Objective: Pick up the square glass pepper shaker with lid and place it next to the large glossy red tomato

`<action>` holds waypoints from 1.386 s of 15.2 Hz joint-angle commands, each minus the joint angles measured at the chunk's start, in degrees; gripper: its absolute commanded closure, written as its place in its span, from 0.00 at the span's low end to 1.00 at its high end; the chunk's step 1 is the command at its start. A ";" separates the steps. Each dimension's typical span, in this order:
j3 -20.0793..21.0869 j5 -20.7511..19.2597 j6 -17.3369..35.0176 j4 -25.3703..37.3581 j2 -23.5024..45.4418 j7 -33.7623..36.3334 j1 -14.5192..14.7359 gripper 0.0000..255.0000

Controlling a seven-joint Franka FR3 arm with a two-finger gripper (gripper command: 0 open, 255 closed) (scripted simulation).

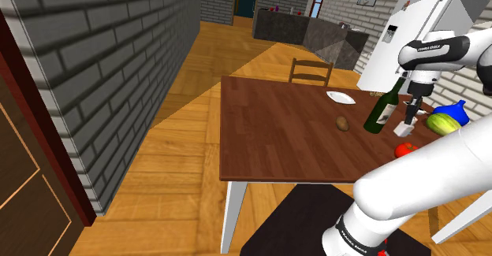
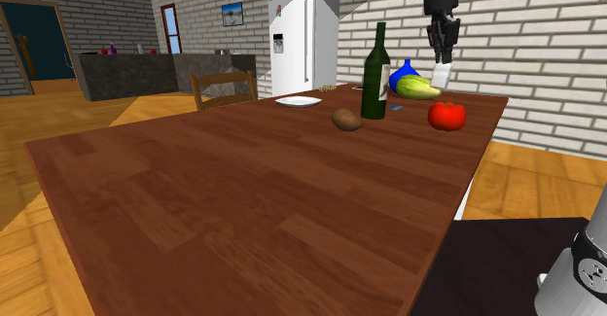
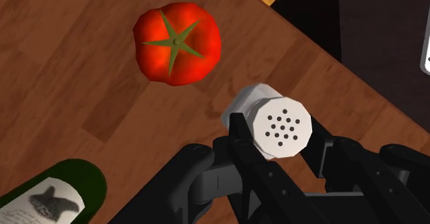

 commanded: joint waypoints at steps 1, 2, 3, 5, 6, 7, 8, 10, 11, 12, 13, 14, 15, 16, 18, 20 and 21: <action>-0.34 -0.19 1.48 -1.38 0.10 0.32 -0.04 1.00; -0.60 -0.21 2.26 -2.00 0.29 0.41 -0.03 1.00; -0.87 -0.24 3.05 -2.60 0.49 0.50 -0.01 1.00; -1.43 -0.25 4.65 -3.78 0.96 0.65 0.06 1.00; -1.73 -0.24 5.46 -4.36 1.23 0.71 0.10 1.00; -2.03 -0.23 6.28 -4.92 1.51 0.77 0.15 1.00; -2.34 -0.20 7.10 -5.47 1.81 0.81 0.21 1.00; -2.98 -0.10 8.77 -6.55 2.49 0.87 0.34 1.00; -3.31 -0.03 9.62 -7.07 2.86 0.88 0.41 1.00; -3.66 0.06 10.48 -7.58 3.26 0.88 0.50 1.00; -4.01 0.16 11.34 -8.08 3.68 0.87 0.59 1.00; -4.36 0.28 12.22 -8.57 4.12 0.84 0.69 1.00; -4.72 0.42 13.10 -9.06 4.59 0.80 0.79 1.00; -5.09 0.59 13.99 -9.53 5.09 0.75 0.91 1.00; -5.84 0.99 15.81 -10.44 6.16 0.58 1.16 1.00; -6.62 1.51 17.66 -11.31 7.35 0.34 1.44 1.00; -7.01 1.81 18.60 -11.73 8.00 0.19 1.60 1.00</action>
